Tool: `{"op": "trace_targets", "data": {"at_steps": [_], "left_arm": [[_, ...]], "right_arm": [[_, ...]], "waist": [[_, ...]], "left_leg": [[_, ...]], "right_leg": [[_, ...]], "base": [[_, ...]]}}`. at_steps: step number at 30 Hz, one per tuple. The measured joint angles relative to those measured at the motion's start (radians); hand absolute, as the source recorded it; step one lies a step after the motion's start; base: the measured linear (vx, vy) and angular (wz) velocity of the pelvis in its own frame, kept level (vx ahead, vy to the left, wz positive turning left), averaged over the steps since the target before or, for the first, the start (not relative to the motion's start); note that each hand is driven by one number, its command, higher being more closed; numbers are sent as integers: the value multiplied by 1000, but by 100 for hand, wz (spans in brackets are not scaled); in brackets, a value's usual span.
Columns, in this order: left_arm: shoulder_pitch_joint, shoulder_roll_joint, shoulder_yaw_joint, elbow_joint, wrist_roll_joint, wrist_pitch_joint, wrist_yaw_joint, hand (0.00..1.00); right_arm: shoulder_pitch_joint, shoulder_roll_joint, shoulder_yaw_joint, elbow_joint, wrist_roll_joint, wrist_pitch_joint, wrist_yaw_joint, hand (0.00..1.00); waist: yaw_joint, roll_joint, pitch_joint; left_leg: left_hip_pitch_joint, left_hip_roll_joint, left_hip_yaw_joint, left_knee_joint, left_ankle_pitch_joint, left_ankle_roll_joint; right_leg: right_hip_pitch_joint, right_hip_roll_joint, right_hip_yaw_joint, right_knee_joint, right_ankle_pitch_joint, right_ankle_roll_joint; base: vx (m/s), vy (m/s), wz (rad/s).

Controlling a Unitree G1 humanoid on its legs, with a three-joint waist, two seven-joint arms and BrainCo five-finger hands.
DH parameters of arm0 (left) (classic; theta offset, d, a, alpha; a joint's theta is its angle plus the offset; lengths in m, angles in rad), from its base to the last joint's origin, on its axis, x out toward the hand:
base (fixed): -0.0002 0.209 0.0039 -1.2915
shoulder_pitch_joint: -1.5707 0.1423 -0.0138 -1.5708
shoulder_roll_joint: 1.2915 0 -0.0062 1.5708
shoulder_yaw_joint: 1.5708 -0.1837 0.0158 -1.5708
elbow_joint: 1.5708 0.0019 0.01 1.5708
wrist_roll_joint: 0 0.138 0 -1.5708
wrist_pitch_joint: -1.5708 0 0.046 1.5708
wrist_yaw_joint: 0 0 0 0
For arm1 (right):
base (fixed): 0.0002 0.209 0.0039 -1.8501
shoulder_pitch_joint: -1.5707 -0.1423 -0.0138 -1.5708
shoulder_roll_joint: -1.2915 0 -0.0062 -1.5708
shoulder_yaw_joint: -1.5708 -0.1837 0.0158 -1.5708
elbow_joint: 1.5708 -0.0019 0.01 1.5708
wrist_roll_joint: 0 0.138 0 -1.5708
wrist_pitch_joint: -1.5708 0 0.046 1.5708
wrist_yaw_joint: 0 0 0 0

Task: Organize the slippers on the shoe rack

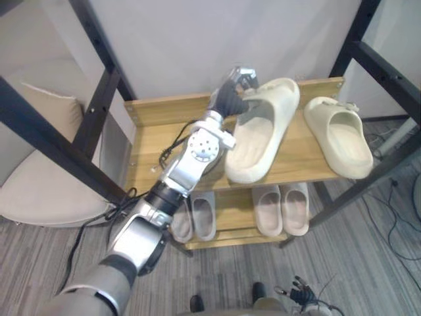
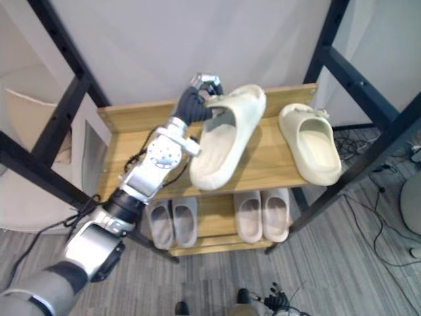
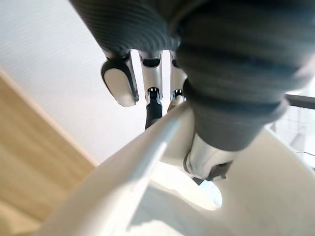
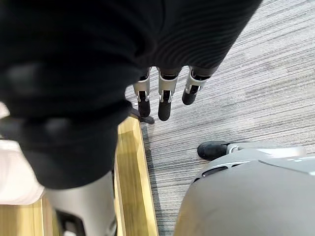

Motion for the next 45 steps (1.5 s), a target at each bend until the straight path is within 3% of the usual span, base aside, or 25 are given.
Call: {"op": "trace_targets", "data": {"at_steps": [9,21,33,45], "left_arm": [[3,-77,-9,98,1,35,14,100],[2,-184,-46,155,0,35,22,100],[-46,-194,-61,210,0,38,54,100],[-80,-187,7,211,-16,46,82,100]], "right_arm": [[41,9,-12,-50,10,0,-1,0],[95,28,-9,-166,19,0,-4,0],[121,49,-13,-239,20,-2,-21,0],[136,79,-37,-272,39,-1,-23,0]], "waist": [[-10,4,3],[-11,8,5],[-9,8,6],[-4,7,6]], "left_leg": [[-5,0,20,0,-1,1],[-12,1,68,0,-8,5],[-2,4,116,1,-18,2],[-20,4,138,1,-19,2]], "right_leg": [[-23,-5,19,18,-3,4],[-62,-9,44,56,-18,12],[-80,-8,75,65,-18,13],[-109,-8,94,69,-15,13]], "base": [[-5,1,-6],[-2,2,-6],[-8,0,-9],[-2,-1,-4]]}}
